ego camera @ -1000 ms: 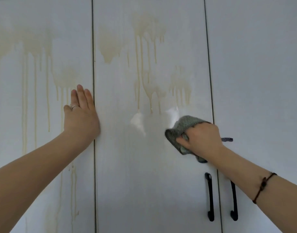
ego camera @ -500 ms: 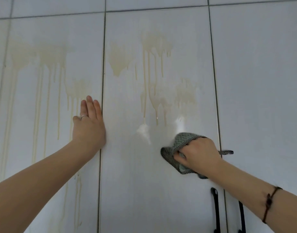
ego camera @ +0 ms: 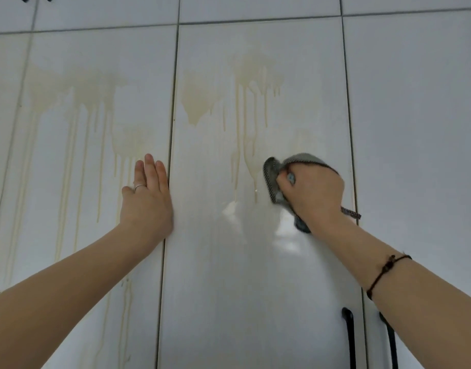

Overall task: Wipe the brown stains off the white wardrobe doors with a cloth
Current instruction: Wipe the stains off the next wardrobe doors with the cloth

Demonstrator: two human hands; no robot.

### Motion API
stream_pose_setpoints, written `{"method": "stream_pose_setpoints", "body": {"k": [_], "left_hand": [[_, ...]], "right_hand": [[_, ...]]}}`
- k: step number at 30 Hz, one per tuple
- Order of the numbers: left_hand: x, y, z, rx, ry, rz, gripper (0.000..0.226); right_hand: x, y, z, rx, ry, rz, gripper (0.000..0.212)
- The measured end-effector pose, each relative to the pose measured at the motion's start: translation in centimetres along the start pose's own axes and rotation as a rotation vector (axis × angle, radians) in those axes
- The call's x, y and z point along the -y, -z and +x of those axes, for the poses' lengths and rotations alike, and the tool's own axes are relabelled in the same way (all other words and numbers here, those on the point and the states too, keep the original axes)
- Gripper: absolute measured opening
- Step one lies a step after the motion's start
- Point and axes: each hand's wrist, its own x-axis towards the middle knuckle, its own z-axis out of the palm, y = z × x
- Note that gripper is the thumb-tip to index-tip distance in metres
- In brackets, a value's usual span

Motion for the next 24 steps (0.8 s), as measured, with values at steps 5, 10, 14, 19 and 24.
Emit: {"method": "stream_pose_setpoints", "body": {"k": [5, 10, 14, 19, 24], "left_hand": [[0.0, 0.1, 0.2, 0.006, 0.000, 0.025, 0.084], [0.0, -0.4, 0.1, -0.010, -0.011, 0.016, 0.081], [0.0, -0.3, 0.1, -0.008, -0.010, 0.035, 0.081], [0.1, -0.2, 0.2, 0.003, -0.008, 0.039, 0.081], [-0.1, 0.2, -0.1, 0.017, 0.001, 0.033, 0.081]], "right_hand": [[-0.5, 0.3, -8.9, 0.156, 0.581, 0.061, 0.039], [-4.3, 0.5, -2.6, 0.033, 0.304, -0.051, 0.044], [-4.8, -0.2, 5.2, -0.082, -0.133, -0.027, 0.033], [-0.1, -0.2, 4.5, -0.091, -0.214, 0.030, 0.037], [3.4, -1.1, -6.0, 0.096, 0.276, 0.071, 0.042]]}}
